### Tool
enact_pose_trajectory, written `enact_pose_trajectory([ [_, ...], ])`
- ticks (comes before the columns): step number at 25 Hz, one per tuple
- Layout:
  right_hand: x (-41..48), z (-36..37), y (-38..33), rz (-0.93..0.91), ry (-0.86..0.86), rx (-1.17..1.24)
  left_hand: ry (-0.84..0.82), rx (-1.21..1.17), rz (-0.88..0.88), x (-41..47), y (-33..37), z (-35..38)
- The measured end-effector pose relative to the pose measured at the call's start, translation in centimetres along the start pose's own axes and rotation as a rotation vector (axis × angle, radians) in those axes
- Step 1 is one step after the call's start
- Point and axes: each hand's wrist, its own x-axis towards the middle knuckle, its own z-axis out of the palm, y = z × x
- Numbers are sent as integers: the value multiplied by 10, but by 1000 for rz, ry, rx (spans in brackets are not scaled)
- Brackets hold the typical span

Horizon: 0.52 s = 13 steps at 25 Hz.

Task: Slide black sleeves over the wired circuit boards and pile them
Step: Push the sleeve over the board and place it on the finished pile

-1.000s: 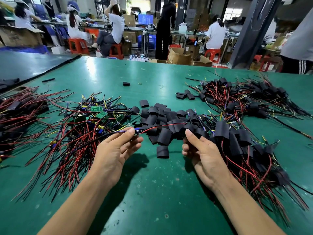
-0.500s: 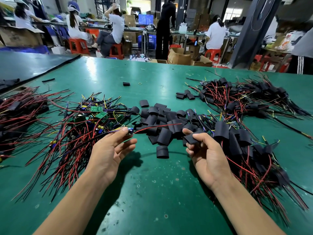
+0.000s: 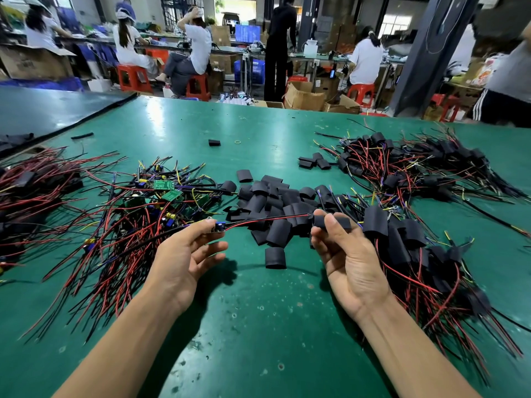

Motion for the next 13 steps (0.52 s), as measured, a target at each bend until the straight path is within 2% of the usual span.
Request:
enact_pose_trajectory([
  [13,-4,4,12,-12,-54,-62,-91,4,-42,-9,-1,9],
])
